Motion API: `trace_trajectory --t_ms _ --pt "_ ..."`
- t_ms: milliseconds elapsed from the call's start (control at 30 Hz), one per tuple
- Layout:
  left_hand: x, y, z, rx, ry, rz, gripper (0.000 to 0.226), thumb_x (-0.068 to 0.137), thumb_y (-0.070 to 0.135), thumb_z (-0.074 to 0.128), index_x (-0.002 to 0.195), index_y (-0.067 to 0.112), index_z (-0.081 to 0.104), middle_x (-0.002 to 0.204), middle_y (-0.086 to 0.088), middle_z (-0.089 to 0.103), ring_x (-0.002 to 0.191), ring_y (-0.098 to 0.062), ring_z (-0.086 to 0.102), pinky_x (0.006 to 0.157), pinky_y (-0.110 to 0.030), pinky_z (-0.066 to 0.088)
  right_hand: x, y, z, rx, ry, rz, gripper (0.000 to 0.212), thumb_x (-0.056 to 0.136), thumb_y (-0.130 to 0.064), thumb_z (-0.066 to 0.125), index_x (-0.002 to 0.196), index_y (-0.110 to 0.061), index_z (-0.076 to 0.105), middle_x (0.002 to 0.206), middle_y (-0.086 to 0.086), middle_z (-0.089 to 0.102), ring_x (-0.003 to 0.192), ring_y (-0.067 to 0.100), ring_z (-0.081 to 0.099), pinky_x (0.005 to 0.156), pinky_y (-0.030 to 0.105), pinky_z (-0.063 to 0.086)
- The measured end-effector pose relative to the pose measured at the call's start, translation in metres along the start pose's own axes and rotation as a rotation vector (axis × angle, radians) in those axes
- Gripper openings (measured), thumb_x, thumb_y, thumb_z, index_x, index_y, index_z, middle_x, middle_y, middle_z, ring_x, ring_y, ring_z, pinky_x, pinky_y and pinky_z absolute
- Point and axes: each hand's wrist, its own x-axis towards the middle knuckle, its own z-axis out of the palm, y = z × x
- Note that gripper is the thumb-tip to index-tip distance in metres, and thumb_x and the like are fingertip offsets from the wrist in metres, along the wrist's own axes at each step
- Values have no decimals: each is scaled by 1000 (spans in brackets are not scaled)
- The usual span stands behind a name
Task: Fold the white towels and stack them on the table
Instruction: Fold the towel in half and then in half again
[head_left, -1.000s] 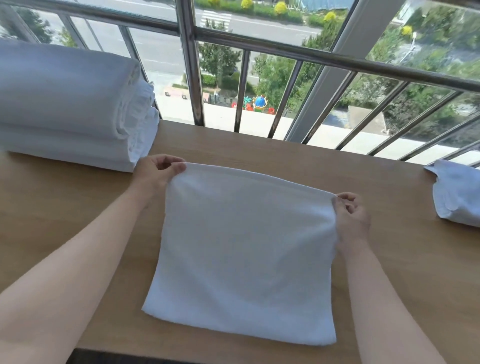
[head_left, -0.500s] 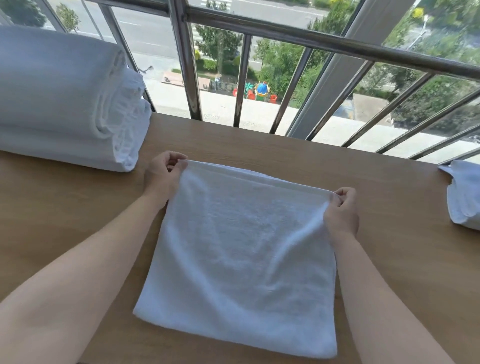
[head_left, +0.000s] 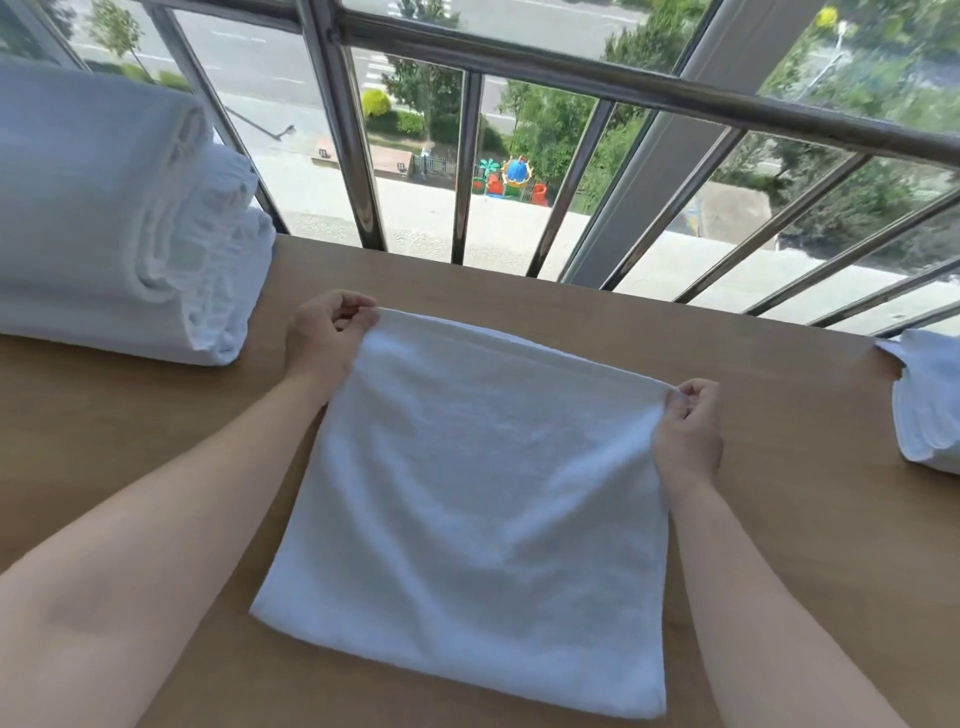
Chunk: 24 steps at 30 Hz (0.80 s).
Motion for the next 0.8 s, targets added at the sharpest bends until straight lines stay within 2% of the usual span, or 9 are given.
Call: trace_trajectory --t_ms 67,167,200,267,400,600,667,733,800 --pt "4 2 4 49 -9 19 7 87 34 75 84 38 69 83 17 71 75 0 64 69 -14 47 2 0 3 -17 -4 32 3 101 -27 42 100 -26 44 76 -6 55 75 27 52 67 33 34" --pt "8 6 10 94 -2 33 3 89 34 72 91 33 70 82 20 67 75 7 62 64 0 39 10 -1 5 -47 13 54 5 102 -27 42 102 -24 45 84 1 58 81 30 53 70 34 36" --pt "9 8 11 121 -1 34 4 90 35 71 93 31 70 82 20 66 74 8 60 62 1 37 11 -2 6 -65 19 61 4 102 -26 42 101 -23 45 85 1 57 82 30 53 70 33 36" --pt "8 9 15 199 0 68 9 94 35 66 96 28 69 85 16 65 76 1 58 64 -4 37 14 -3 7 -125 9 82 3 101 -25 42 101 -22 44 86 1 57 84 29 51 71 33 35" --pt "7 10 19 313 48 108 13 94 38 62 98 27 68 92 12 66 87 -10 58 74 -26 42 17 -9 10 -235 -12 117 6 102 -25 39 102 -20 43 89 6 57 85 31 54 75 39 44" --pt "4 12 29 481 92 162 13 95 37 59 100 26 66 105 4 65 92 -20 61 71 -31 39 9 -11 14 -447 0 61 11 105 -30 30 103 -20 35 88 13 55 80 33 49 74 42 41" --pt "6 14 29 481 86 106 19 95 40 59 106 25 65 114 0 59 100 -25 61 75 -33 40 9 -16 12 -440 -12 97 13 105 -29 30 111 -20 37 96 16 59 84 35 51 76 42 39" --pt "-1 17 26 467 102 65 27 97 40 57 118 24 63 124 -3 55 113 -28 56 84 -36 42 0 -21 10 -412 17 111 27 104 -29 35 129 -19 36 118 19 56 98 38 56 80 41 36" --pt "-30 24 28 462 128 203 31 101 34 52 127 19 60 132 -7 55 123 -30 51 98 -42 40 -25 -21 11 -449 150 -71 39 100 -26 46 137 -15 39 129 20 49 111 40 52 87 45 36"
